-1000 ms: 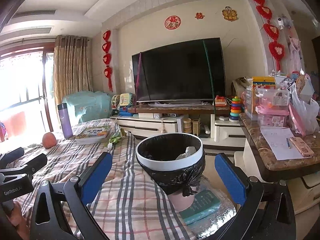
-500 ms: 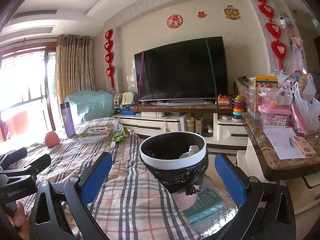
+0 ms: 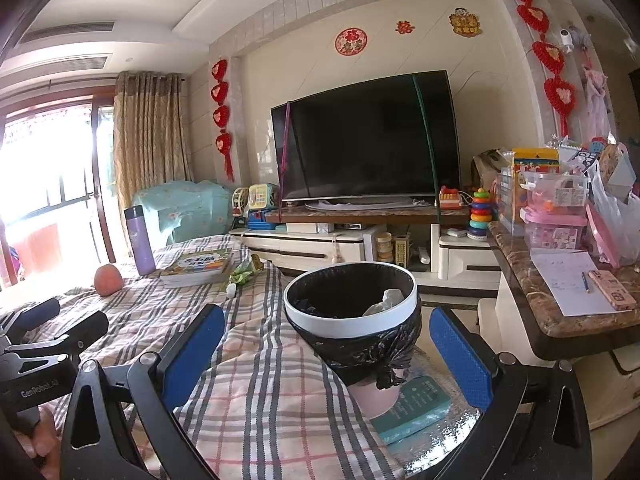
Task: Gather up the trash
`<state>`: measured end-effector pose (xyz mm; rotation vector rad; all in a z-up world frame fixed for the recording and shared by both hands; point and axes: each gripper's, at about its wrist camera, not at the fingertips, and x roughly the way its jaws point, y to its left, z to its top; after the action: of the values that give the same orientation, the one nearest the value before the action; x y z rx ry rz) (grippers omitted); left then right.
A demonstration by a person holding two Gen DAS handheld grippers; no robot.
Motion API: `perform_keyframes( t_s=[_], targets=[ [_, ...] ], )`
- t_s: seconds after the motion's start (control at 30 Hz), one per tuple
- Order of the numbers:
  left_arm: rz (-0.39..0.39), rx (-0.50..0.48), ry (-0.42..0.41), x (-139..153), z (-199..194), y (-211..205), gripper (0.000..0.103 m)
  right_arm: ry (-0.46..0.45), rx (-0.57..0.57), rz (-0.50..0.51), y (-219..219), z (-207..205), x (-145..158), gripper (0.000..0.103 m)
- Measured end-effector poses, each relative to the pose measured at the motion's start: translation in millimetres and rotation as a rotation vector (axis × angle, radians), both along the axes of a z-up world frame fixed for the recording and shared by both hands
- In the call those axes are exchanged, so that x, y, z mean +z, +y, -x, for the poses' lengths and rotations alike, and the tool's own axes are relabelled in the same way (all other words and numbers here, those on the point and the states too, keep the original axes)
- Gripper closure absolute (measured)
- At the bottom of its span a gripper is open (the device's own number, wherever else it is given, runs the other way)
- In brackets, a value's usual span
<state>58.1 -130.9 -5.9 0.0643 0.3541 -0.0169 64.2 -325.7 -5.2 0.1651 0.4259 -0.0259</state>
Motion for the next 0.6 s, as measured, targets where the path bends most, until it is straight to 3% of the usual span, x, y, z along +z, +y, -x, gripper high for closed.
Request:
perform_keyframes(
  t_s=[0.6],
  targets=[
    [-0.007, -0.006, 0.001, -2.1, -0.4, 0.6, 0.001, 0.000, 0.005, -0.012, 1.3, 0.3, -1.0, 0.000]
  ],
)
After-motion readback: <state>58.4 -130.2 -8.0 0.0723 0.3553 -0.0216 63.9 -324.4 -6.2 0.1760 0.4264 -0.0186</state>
